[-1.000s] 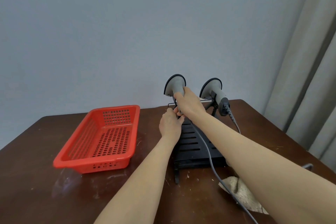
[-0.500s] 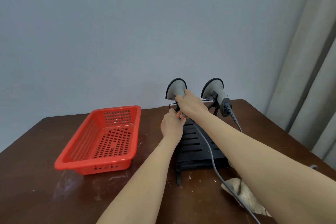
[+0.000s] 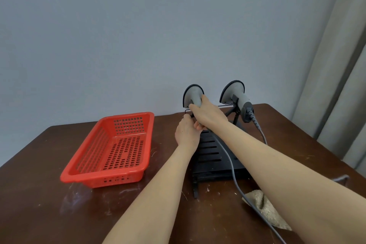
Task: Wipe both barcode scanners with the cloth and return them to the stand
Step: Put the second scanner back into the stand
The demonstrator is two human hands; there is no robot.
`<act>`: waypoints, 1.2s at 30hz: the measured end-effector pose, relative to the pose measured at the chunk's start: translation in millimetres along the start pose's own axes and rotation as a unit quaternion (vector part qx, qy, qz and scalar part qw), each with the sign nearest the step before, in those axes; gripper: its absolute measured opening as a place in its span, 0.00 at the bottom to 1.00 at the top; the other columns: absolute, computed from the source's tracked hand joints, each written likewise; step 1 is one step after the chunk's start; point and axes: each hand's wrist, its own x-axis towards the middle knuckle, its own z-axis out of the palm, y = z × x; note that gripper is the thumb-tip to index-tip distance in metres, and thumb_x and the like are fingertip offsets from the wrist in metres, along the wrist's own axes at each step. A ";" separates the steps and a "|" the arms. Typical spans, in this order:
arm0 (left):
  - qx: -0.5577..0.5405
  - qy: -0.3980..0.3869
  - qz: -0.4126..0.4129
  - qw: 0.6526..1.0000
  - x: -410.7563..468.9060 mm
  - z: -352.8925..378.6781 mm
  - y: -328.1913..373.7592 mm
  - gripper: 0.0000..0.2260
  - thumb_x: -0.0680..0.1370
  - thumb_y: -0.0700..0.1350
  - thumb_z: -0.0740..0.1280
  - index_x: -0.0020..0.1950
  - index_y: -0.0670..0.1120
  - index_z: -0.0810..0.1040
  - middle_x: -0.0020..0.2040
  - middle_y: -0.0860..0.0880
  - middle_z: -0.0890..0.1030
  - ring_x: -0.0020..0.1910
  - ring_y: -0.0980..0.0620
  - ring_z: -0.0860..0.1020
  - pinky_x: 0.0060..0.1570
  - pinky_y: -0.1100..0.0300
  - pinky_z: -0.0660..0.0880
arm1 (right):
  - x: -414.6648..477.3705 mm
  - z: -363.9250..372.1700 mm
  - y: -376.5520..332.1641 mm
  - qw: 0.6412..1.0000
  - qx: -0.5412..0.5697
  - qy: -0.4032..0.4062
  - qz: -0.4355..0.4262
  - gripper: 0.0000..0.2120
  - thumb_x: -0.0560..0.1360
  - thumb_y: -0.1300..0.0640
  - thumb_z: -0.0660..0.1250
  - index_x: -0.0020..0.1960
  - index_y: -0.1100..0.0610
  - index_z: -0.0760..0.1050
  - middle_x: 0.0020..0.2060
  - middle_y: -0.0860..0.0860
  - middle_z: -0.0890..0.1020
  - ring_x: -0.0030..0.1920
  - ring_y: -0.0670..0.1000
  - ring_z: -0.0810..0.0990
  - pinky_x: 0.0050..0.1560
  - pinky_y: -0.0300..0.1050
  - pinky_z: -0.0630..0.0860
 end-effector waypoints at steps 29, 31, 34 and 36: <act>0.015 -0.064 -0.011 0.998 -7.4 -63.2 5.0 0.27 0.75 0.35 0.61 0.74 0.40 0.60 0.72 0.40 0.67 0.69 0.42 0.68 0.65 0.51 0.67 | -27.4 -33.8 5.2 0.998 -0.048 0.031 -0.009 0.31 0.78 0.36 0.46 0.71 0.57 0.61 0.66 0.60 0.72 0.63 0.61 0.71 0.51 0.54 0.67; 0.006 -0.015 0.002 1.000 -18.4 -75.9 13.8 0.25 0.75 0.34 0.61 0.73 0.41 0.62 0.70 0.40 0.68 0.66 0.42 0.71 0.63 0.50 0.69 | -36.2 -43.7 9.1 0.998 -0.039 0.042 -0.016 0.32 0.78 0.36 0.47 0.73 0.56 0.59 0.69 0.61 0.67 0.67 0.63 0.67 0.59 0.57 0.68; 0.025 0.057 0.049 0.997 -30.4 -91.5 29.9 0.23 0.75 0.37 0.61 0.70 0.42 0.65 0.68 0.42 0.68 0.64 0.44 0.72 0.60 0.50 0.70 | -45.6 -57.4 12.3 0.997 -0.006 0.069 -0.038 0.32 0.77 0.37 0.51 0.74 0.55 0.59 0.70 0.61 0.66 0.67 0.63 0.67 0.64 0.58 0.68; 0.023 0.093 0.094 0.991 -43.7 -98.8 44.9 0.21 0.76 0.38 0.61 0.69 0.43 0.66 0.66 0.43 0.69 0.64 0.46 0.72 0.60 0.51 0.72 | -58.2 -69.5 18.1 0.994 0.007 0.090 -0.059 0.31 0.77 0.38 0.54 0.72 0.56 0.61 0.67 0.59 0.70 0.64 0.61 0.71 0.61 0.57 0.70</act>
